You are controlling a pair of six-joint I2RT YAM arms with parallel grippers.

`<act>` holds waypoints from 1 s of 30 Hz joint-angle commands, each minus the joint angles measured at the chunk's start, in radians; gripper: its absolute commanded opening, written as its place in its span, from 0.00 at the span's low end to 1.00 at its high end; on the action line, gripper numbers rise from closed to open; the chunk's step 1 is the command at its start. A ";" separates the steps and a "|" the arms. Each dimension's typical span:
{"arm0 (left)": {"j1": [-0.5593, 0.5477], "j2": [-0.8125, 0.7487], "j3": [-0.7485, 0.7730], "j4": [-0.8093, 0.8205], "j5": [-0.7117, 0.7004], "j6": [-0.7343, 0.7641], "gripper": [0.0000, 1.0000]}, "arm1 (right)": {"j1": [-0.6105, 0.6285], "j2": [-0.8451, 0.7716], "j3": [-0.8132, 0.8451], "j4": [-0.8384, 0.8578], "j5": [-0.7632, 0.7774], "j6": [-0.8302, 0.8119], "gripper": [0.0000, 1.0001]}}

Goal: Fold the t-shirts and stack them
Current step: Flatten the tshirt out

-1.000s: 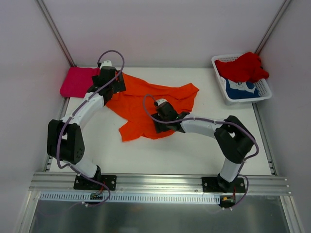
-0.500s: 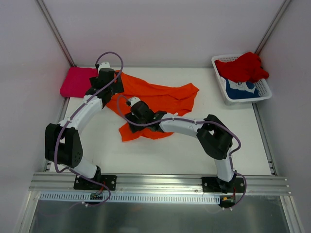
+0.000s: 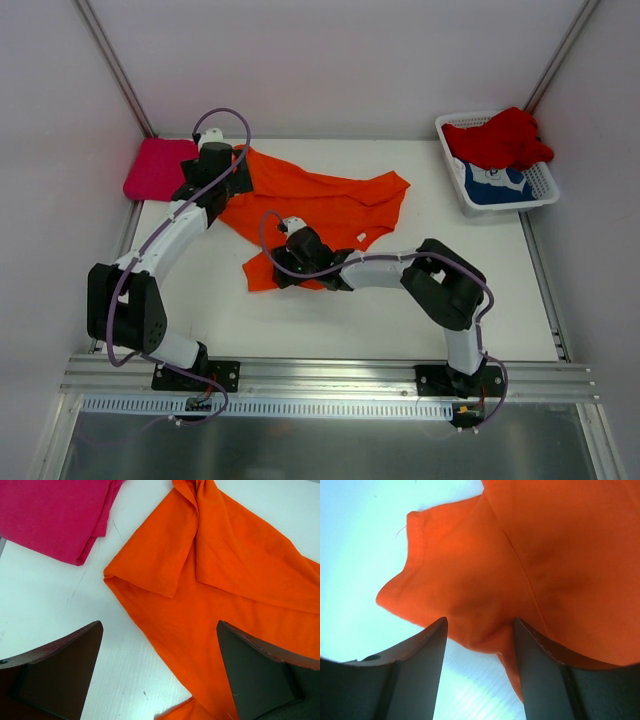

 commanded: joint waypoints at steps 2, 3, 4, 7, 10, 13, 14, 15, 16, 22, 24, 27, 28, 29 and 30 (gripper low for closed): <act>-0.002 -0.045 -0.003 0.015 -0.016 0.026 0.99 | 0.037 -0.020 -0.224 0.012 -0.067 0.172 0.58; -0.001 -0.045 -0.003 0.015 -0.015 0.026 0.99 | 0.041 -0.058 -0.262 0.047 -0.056 0.193 0.58; -0.002 -0.045 -0.003 0.015 -0.013 0.026 0.99 | 0.046 -0.077 -0.298 0.059 -0.045 0.212 0.58; -0.002 -0.041 -0.003 0.015 -0.003 0.017 0.99 | 0.063 -0.170 -0.433 0.093 0.019 0.276 0.58; -0.001 -0.036 -0.004 0.015 0.005 0.009 0.99 | 0.069 -0.285 -0.542 0.084 0.082 0.313 0.58; -0.002 -0.035 -0.006 0.015 0.014 0.006 0.99 | 0.067 -0.386 -0.608 0.007 0.168 0.327 0.58; -0.001 -0.036 -0.006 0.014 0.017 0.005 0.99 | 0.064 -0.453 -0.619 -0.014 0.210 0.327 0.58; -0.002 -0.038 -0.007 0.014 0.019 0.003 0.99 | 0.063 -0.488 -0.640 -0.057 0.229 0.324 0.58; -0.002 -0.039 -0.009 0.014 0.022 0.000 0.99 | 0.060 -0.521 -0.648 -0.080 0.243 0.322 0.58; -0.002 -0.051 -0.029 0.009 0.042 -0.017 0.99 | -0.011 -0.776 -0.714 -0.262 0.344 0.310 0.59; -0.002 -0.057 -0.038 0.007 0.051 -0.025 0.99 | -0.026 -0.862 -0.728 -0.315 0.367 0.305 0.59; -0.004 -0.067 -0.050 0.001 0.080 -0.054 0.99 | -0.058 -0.934 -0.743 -0.370 0.386 0.292 0.59; -0.010 -0.070 -0.056 0.000 0.088 -0.060 0.99 | -0.066 -0.948 -0.748 -0.379 0.389 0.287 0.59; -0.014 -0.073 -0.066 -0.002 0.111 -0.066 0.99 | -0.078 -0.959 -0.755 -0.388 0.386 0.282 0.59; -0.024 -0.077 -0.072 -0.008 0.120 -0.077 0.99 | -0.084 -0.969 -0.760 -0.393 0.387 0.281 0.59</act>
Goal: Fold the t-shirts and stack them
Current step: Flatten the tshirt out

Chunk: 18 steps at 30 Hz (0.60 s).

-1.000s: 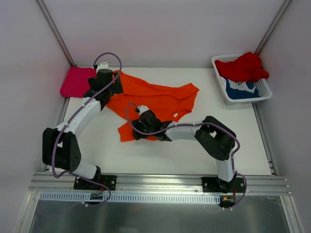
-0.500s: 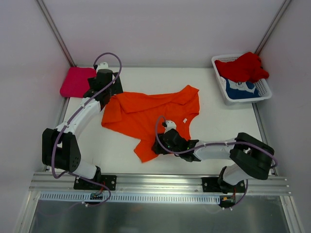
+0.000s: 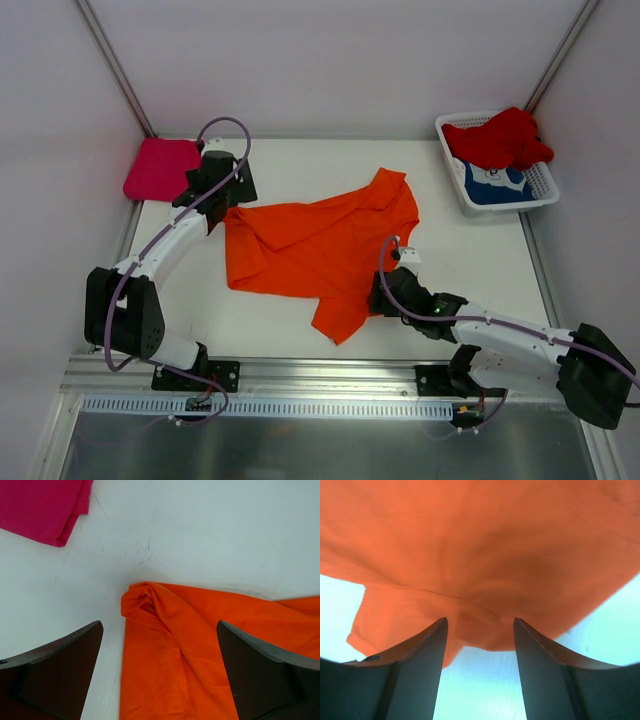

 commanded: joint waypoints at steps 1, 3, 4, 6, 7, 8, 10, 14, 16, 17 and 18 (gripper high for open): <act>-0.053 -0.058 -0.026 -0.005 0.058 -0.045 0.99 | -0.028 -0.049 -0.016 -0.102 0.051 -0.014 0.59; -0.094 -0.064 -0.058 -0.013 0.020 -0.057 0.99 | -0.037 -0.062 -0.020 -0.110 0.050 -0.017 0.59; -0.113 -0.064 -0.072 -0.013 0.010 -0.065 0.99 | -0.040 -0.069 -0.020 -0.111 0.048 -0.019 0.59; -0.148 -0.057 -0.104 -0.013 0.009 -0.097 0.99 | -0.040 -0.069 -0.013 -0.127 0.053 -0.025 0.59; -0.154 -0.050 -0.116 -0.013 0.016 -0.105 0.99 | -0.042 -0.073 -0.009 -0.134 0.059 -0.023 0.59; -0.171 -0.043 -0.118 -0.013 0.018 -0.110 0.99 | -0.042 -0.077 -0.008 -0.142 0.062 -0.025 0.59; -0.197 -0.021 -0.128 -0.013 0.013 -0.119 0.99 | -0.042 -0.088 -0.006 -0.145 0.062 -0.029 0.59; -0.261 -0.020 -0.171 -0.014 -0.027 -0.145 0.99 | -0.043 -0.125 0.007 -0.177 0.064 -0.035 0.59; -0.263 -0.006 -0.194 -0.011 -0.020 -0.171 0.99 | -0.043 -0.135 0.012 -0.182 0.062 -0.037 0.59; -0.265 0.014 -0.196 -0.010 -0.019 -0.174 0.99 | -0.042 -0.140 0.015 -0.185 0.062 -0.037 0.59; -0.268 0.025 -0.199 -0.006 -0.019 -0.177 0.99 | -0.042 -0.146 0.018 -0.189 0.059 -0.039 0.59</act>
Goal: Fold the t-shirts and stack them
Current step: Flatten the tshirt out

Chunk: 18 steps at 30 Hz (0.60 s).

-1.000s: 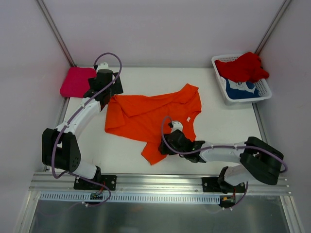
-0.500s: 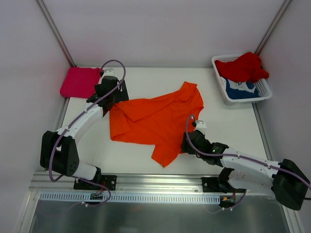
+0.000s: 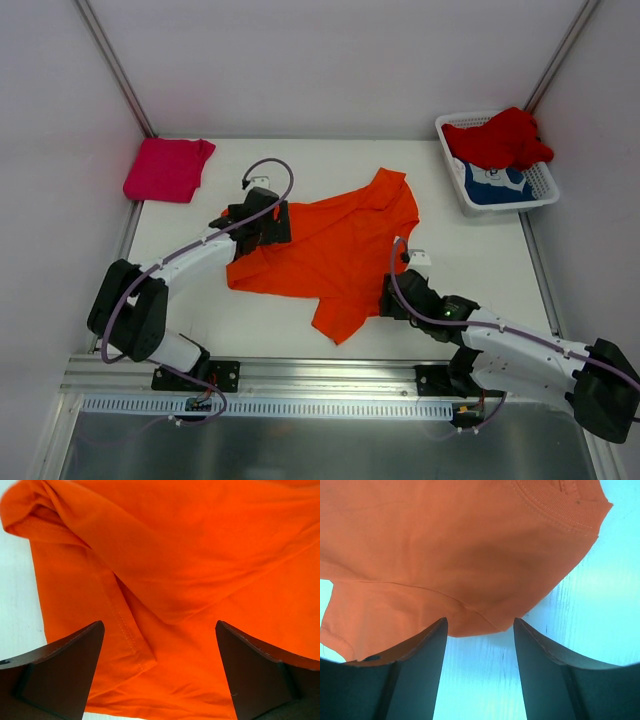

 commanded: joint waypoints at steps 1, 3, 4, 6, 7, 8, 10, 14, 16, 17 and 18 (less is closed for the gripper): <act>-0.004 0.042 -0.022 0.009 -0.027 -0.050 0.94 | -0.004 -0.028 0.037 -0.040 0.022 -0.014 0.59; -0.007 0.068 -0.024 0.023 -0.010 -0.048 0.88 | -0.003 -0.028 0.041 -0.041 0.022 -0.018 0.59; -0.013 0.076 -0.028 0.031 -0.007 -0.050 0.84 | -0.004 -0.028 0.045 -0.043 0.022 -0.021 0.59; -0.013 0.088 -0.040 0.066 0.001 -0.057 0.52 | -0.004 -0.029 0.051 -0.049 0.019 -0.021 0.59; -0.013 0.095 -0.053 0.083 0.002 -0.056 0.49 | -0.003 -0.037 0.052 -0.050 0.013 -0.022 0.59; -0.013 0.110 -0.054 0.095 0.005 -0.053 0.49 | -0.006 -0.039 0.054 -0.046 0.010 -0.021 0.59; -0.013 0.128 -0.044 0.118 0.014 -0.047 0.50 | -0.004 -0.046 0.057 -0.046 0.007 -0.022 0.59; -0.015 0.174 -0.024 0.133 0.048 -0.053 0.52 | -0.004 -0.046 0.063 -0.050 0.007 -0.028 0.59; -0.015 0.182 -0.033 0.158 0.059 -0.056 0.53 | -0.004 -0.049 0.066 -0.053 0.002 -0.033 0.59; -0.015 0.190 -0.034 0.166 0.061 -0.056 0.53 | -0.006 -0.054 0.068 -0.052 0.002 -0.033 0.59; -0.015 0.193 -0.034 0.172 0.062 -0.056 0.53 | -0.004 -0.057 0.068 -0.052 0.000 -0.031 0.59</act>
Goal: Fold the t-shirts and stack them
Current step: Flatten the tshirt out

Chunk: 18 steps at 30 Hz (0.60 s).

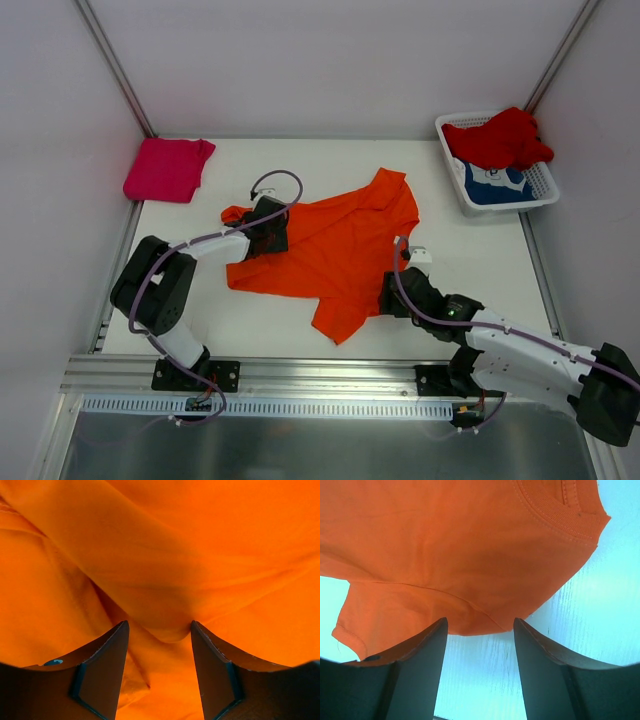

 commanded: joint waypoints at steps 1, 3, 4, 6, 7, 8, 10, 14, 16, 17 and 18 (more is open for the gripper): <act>-0.013 0.015 0.013 0.065 0.030 -0.016 0.53 | -0.004 -0.026 0.038 -0.020 0.000 -0.013 0.59; -0.013 0.027 0.020 0.067 0.037 -0.011 0.53 | -0.006 -0.025 0.041 -0.020 -0.001 -0.012 0.59; -0.014 0.033 0.025 0.065 0.040 -0.011 0.53 | -0.004 -0.023 0.041 -0.020 -0.004 -0.015 0.59; -0.013 0.047 0.031 0.097 0.044 -0.011 0.49 | -0.004 -0.023 0.042 -0.018 -0.006 -0.015 0.59; -0.013 0.052 0.036 0.100 0.047 -0.010 0.41 | -0.004 -0.025 0.042 -0.017 -0.009 -0.015 0.59; -0.013 0.058 0.040 0.103 0.052 -0.008 0.36 | -0.004 -0.025 0.042 -0.014 -0.011 -0.015 0.59; -0.013 0.064 0.054 0.103 0.057 -0.008 0.14 | -0.004 -0.022 0.042 -0.009 -0.015 -0.015 0.59; -0.014 0.066 0.072 0.103 0.061 -0.002 0.00 | -0.004 -0.017 0.041 0.000 -0.018 -0.015 0.59; -0.014 0.060 0.083 0.100 0.058 0.001 0.00 | -0.004 -0.008 0.041 0.006 -0.021 -0.018 0.59; -0.014 0.044 0.088 0.100 0.055 0.010 0.00 | -0.004 -0.006 0.039 0.009 -0.021 -0.016 0.58; -0.014 0.034 0.104 0.096 0.050 0.015 0.00 | -0.003 -0.003 0.039 0.011 -0.023 -0.018 0.58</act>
